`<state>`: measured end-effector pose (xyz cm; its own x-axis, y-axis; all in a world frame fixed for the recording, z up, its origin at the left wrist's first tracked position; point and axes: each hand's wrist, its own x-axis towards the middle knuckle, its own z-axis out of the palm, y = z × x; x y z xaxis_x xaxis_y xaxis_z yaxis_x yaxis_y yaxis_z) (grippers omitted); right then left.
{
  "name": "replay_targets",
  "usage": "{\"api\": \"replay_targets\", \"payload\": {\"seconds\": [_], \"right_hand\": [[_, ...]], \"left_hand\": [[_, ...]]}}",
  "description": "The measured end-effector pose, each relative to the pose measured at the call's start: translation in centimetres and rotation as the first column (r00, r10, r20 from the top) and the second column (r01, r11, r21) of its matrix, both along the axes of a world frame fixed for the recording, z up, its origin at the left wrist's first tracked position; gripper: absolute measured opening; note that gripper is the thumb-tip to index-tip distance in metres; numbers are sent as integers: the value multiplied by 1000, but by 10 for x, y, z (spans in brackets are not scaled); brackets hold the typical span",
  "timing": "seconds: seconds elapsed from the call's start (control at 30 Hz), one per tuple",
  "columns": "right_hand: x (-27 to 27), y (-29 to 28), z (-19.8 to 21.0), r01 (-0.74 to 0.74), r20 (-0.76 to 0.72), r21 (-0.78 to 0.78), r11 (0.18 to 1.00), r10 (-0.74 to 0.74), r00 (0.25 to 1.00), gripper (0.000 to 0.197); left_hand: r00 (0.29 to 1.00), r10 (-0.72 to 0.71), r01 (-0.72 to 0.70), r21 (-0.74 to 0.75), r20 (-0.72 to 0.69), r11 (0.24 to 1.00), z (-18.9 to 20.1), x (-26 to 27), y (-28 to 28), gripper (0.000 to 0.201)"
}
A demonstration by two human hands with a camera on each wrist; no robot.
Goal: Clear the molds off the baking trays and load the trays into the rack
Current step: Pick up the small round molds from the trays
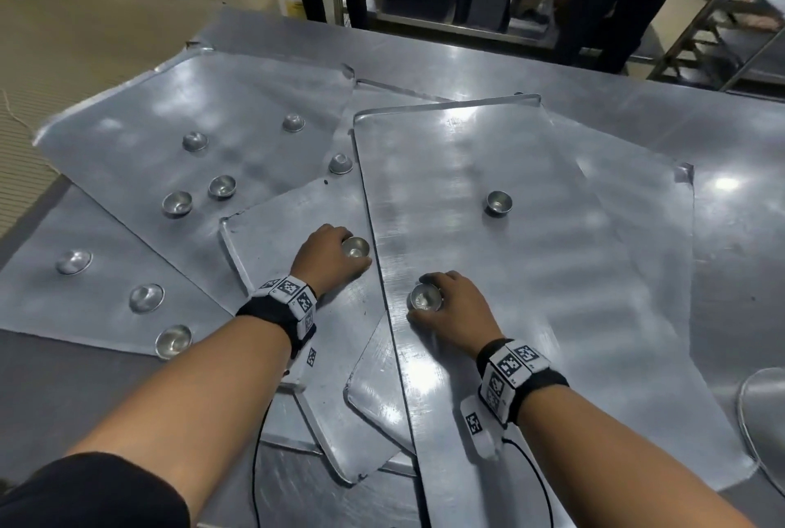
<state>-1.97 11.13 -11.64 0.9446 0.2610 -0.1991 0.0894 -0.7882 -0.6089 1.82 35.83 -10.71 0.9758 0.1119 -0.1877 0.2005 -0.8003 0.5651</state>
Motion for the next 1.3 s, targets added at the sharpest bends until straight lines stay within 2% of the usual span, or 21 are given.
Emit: {"api": "replay_targets", "payload": {"seconds": [0.13, 0.23, 0.53, 0.73, 0.9, 0.93, 1.03, 1.2, 1.3], "right_hand": [[-2, 1, 0, 9, 13, 29, 1000, -9, 1000, 55], [-5, 1, 2, 15, -8, 34, 999, -14, 1000, 62], [-25, -9, 13, -103, -10, 85, 991, 104, 995, 54], [-41, -11, 17, -170, 12, 107, 980, 169, 985, 64], [-50, -10, 24, -189, -6, 141, 972, 192, 981, 39], [-51, -9, 25, -202, -4, 134, 970, 204, 979, 39], [-54, -5, 24, -226, 11, 138, 964, 226, 974, 43], [-52, 9, 23, -276, -18, 74, 958, 278, 960, 54], [-52, 25, 23, -274, -19, 54, 960, 275, 961, 58]], "left_hand": [[999, 37, -37, -21, 17, 999, 3, -16, -4, 46], [998, 52, -51, -52, 22, 997, 8, -31, -8, 45], [995, 103, -104, -89, -17, 991, 16, -93, -27, 51], [984, 174, -176, -83, -31, 981, 22, -135, -36, 50], [980, 192, -194, -29, -46, 981, 26, -155, -40, 47], [980, 191, -192, -19, -52, 981, 26, -158, -39, 45], [979, 191, -192, -2, -69, 981, 25, -162, -34, 42], [982, 172, -172, 7, -82, 985, 21, -163, -19, 57], [984, 172, -173, -22, -40, 985, 20, -166, -3, 47]]}}
